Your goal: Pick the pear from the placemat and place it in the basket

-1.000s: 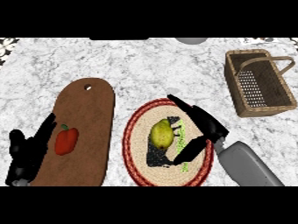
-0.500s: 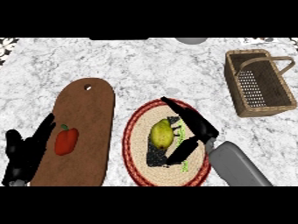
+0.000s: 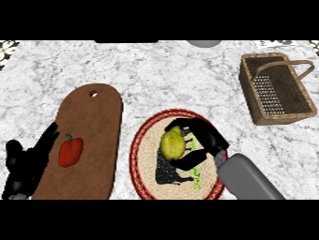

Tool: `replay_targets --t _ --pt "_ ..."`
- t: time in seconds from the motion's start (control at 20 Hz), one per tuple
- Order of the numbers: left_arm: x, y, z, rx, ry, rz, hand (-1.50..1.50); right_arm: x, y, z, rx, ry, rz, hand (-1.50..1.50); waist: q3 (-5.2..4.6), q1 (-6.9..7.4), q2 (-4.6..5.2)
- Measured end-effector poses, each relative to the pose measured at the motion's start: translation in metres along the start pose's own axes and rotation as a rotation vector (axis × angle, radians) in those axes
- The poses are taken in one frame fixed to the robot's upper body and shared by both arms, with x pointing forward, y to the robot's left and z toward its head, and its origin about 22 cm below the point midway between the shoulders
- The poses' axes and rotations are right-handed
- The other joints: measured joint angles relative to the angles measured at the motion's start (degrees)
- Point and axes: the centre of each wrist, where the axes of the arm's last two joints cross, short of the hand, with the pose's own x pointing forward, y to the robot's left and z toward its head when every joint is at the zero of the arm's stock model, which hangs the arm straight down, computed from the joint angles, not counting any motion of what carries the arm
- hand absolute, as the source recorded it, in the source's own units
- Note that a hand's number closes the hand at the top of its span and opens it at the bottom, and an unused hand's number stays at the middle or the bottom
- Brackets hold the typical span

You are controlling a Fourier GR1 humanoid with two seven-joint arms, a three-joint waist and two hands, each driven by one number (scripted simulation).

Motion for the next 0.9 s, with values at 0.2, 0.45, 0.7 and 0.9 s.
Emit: replay_targets --t 0.2,0.45,0.7,0.9 --pt "0.0 0.0 0.0 0.004 0.002 0.003 0.0 0.001 0.004 -0.004 -0.03 -0.019 0.062 1.5 -0.04 0.06 0.03" --pt "-0.002 -0.001 0.0 0.004 0.001 0.007 0.0 0.0 0.007 -0.009 -0.057 -0.04 0.092 1.5 0.03 0.02 -0.06" --pt "-0.004 0.002 0.003 0.021 0.012 0.008 0.0 0.018 0.009 -0.012 -0.072 0.048 0.288 1.5 -0.19 -0.75 -0.63" --pt "-0.008 0.008 0.008 0.039 0.035 0.006 0.0 0.04 0.006 -0.015 -0.083 0.164 0.552 1.5 -0.5 -2.06 -1.57"
